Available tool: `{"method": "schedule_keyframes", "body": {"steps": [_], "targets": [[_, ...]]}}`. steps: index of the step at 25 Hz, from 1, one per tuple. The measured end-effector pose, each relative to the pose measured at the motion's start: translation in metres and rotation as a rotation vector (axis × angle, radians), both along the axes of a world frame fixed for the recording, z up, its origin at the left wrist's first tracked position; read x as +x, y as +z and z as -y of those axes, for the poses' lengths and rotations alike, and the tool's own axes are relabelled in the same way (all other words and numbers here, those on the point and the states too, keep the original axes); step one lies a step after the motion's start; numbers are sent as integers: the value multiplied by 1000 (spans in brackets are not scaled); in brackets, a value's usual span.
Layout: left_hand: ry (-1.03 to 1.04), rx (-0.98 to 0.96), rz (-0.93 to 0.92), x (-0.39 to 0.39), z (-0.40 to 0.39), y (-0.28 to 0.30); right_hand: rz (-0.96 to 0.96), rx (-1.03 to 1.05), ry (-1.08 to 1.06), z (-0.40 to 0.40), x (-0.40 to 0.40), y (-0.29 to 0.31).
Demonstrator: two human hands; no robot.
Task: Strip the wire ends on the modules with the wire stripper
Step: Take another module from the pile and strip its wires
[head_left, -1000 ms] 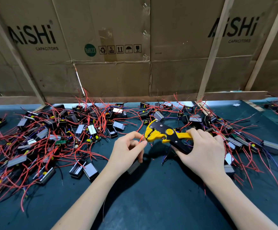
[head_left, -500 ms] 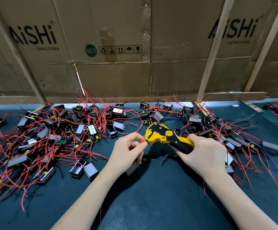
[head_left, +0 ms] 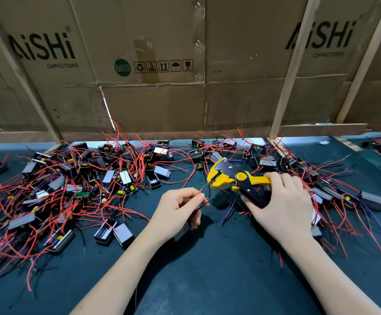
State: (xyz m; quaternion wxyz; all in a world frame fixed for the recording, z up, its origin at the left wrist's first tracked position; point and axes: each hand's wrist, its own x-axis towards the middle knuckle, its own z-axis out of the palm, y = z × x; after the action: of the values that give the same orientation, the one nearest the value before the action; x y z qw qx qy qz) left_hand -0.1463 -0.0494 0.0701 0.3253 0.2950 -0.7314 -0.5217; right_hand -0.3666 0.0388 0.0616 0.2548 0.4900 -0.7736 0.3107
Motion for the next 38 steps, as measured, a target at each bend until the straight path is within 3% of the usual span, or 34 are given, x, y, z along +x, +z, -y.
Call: {"method": "schedule_keyframes", "body": {"steps": [20,28,38], "targets": [[-51,32,33,1,3,-3,-86,32,89,-2,9,7],[-72,22,46,1,1,0,-156,-68,95,-1,10,6],[-139,-23,211,4,3,1,-135,1,30,2,3,0]]}}
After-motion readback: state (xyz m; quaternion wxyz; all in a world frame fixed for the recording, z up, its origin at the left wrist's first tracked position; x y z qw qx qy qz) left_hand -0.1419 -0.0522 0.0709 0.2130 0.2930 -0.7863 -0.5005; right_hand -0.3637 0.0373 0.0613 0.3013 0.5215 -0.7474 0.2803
